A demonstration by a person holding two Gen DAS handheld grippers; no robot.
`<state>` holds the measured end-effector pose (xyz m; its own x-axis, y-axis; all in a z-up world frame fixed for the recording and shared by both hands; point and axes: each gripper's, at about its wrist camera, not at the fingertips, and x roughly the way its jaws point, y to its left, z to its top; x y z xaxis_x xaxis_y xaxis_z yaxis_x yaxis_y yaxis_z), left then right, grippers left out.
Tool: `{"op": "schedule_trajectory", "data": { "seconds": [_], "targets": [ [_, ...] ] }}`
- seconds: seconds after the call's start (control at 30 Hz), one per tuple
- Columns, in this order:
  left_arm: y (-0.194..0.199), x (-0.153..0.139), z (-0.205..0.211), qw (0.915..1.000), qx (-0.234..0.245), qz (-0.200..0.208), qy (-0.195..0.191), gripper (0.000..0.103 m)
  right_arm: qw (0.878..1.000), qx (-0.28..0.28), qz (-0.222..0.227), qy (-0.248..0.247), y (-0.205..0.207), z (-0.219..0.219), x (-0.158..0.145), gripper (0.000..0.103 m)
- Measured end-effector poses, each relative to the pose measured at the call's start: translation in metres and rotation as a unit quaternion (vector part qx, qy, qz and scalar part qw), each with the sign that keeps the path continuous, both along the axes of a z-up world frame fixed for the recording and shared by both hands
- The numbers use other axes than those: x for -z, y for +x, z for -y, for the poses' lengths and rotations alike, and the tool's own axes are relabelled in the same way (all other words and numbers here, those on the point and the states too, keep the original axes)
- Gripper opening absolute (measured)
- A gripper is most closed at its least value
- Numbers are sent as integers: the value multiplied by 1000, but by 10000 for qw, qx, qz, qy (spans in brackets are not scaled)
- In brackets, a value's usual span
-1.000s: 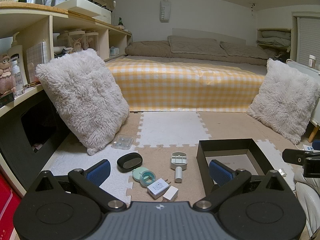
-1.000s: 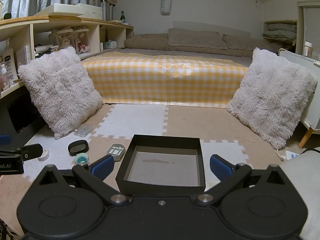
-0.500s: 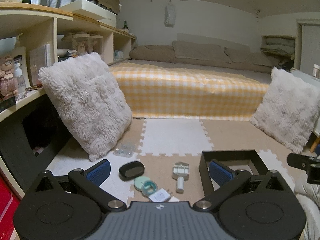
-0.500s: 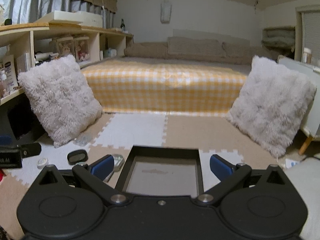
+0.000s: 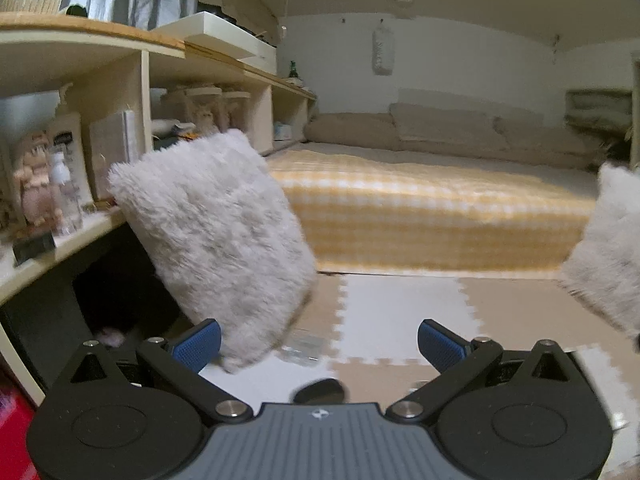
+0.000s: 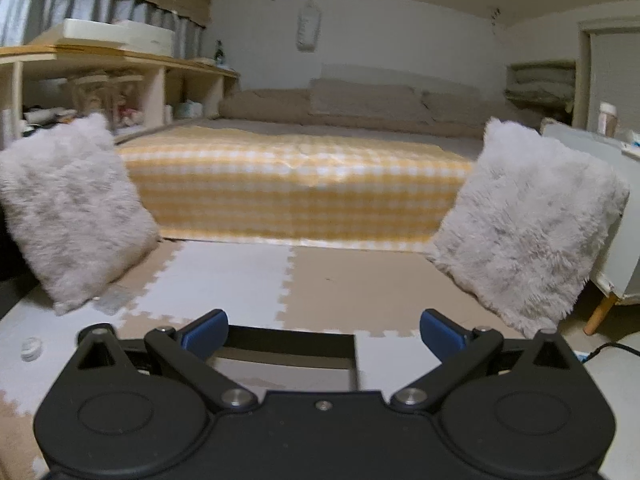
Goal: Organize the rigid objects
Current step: 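Reach the left gripper down and grasp the round tape measure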
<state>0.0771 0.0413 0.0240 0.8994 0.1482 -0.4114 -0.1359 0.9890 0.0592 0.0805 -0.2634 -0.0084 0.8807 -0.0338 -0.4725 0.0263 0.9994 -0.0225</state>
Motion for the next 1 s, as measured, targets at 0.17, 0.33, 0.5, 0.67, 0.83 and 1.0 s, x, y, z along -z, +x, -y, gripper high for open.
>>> {"op": "schedule_trajectory", "data": {
  "seconds": [0.17,0.33,0.5,0.67,0.83,1.0],
  "targets": [
    [25,8,-22,9996,-247,-126,12,103,9988,54,-411,244,32,31,18,103],
    [56,22,-47,9981,-333,-511,38,103,9940,76,-968,503,58,56,43,97],
    [83,51,-81,9928,-435,-1111,-121,103,9833,64,-1659,741,79,66,69,69],
    [104,87,-120,9785,-580,-1953,-338,103,9700,-17,-2258,896,92,65,92,51],
    [116,118,-153,9628,-809,-2514,-576,97,9618,-112,-2611,816,98,59,104,42],
    [130,145,-171,9498,-907,-2834,-968,81,9547,-134,-2840,871,102,58,111,22]
  ]
}}
